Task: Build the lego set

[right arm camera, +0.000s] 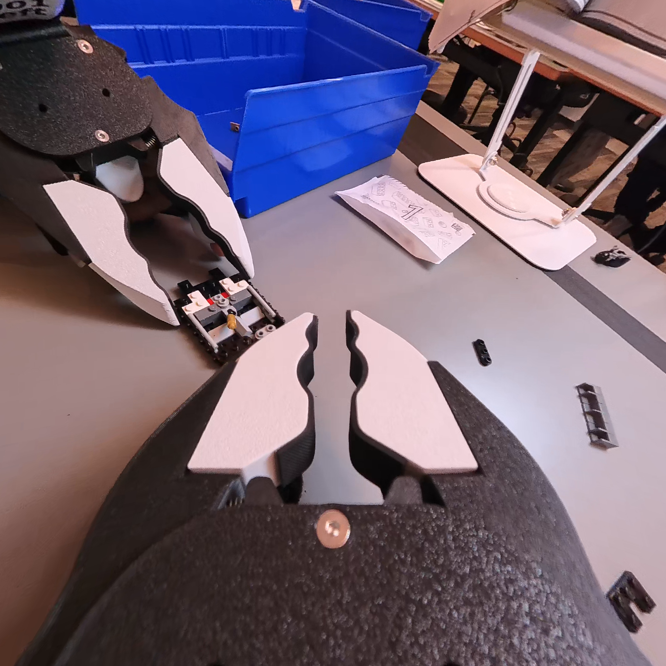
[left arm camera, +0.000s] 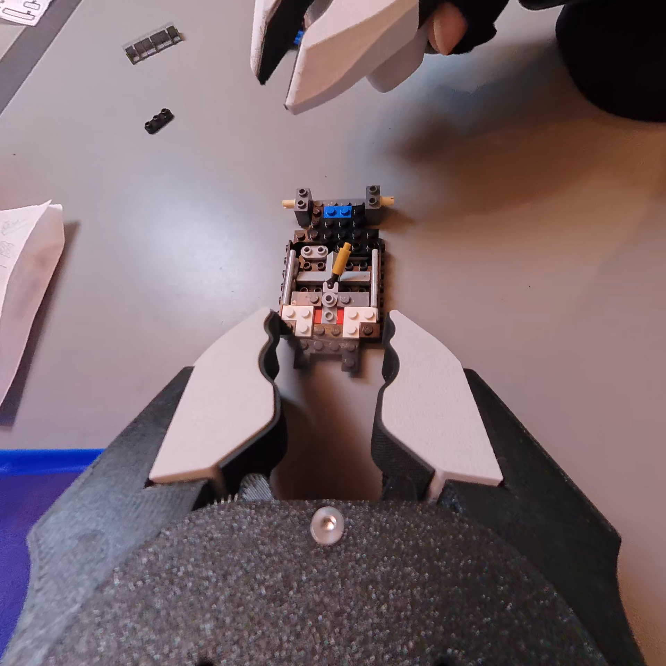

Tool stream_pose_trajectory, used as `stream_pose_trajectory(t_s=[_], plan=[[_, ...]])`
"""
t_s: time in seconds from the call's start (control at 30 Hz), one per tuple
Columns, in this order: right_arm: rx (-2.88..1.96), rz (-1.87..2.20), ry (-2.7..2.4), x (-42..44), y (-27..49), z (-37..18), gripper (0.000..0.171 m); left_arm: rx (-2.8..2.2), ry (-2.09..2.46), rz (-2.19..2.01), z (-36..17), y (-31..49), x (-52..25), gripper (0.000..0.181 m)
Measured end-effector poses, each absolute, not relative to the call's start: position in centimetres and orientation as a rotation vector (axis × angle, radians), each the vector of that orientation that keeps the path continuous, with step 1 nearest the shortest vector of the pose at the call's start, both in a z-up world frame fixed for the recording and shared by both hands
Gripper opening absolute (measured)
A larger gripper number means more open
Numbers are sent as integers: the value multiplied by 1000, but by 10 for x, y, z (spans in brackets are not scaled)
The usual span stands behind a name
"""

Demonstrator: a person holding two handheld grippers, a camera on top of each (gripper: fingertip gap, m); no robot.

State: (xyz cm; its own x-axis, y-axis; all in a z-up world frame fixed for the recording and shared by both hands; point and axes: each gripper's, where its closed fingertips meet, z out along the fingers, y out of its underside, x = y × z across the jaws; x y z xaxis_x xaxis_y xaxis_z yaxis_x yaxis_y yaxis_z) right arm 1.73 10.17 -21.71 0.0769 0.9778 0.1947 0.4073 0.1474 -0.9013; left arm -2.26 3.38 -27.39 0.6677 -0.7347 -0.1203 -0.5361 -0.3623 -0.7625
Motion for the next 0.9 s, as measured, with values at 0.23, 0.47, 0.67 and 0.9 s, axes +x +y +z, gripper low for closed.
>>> stream_pose_trajectory(t_s=[0.23,0.47,0.67,0.9], plan=[[-1416,818,-1497,18,98,-216,15,-2058,976,-307,-274,34,-23,55],[-1410,805,-1562,17,91,-224,15,-2057,1011,-231,-273,35,-31,54],[-1404,819,-1609,16,85,-229,15,-2058,1016,-214,-273,35,-34,49],[-1404,817,-1697,13,72,-241,15,-2052,1028,-226,-274,34,-33,49]])
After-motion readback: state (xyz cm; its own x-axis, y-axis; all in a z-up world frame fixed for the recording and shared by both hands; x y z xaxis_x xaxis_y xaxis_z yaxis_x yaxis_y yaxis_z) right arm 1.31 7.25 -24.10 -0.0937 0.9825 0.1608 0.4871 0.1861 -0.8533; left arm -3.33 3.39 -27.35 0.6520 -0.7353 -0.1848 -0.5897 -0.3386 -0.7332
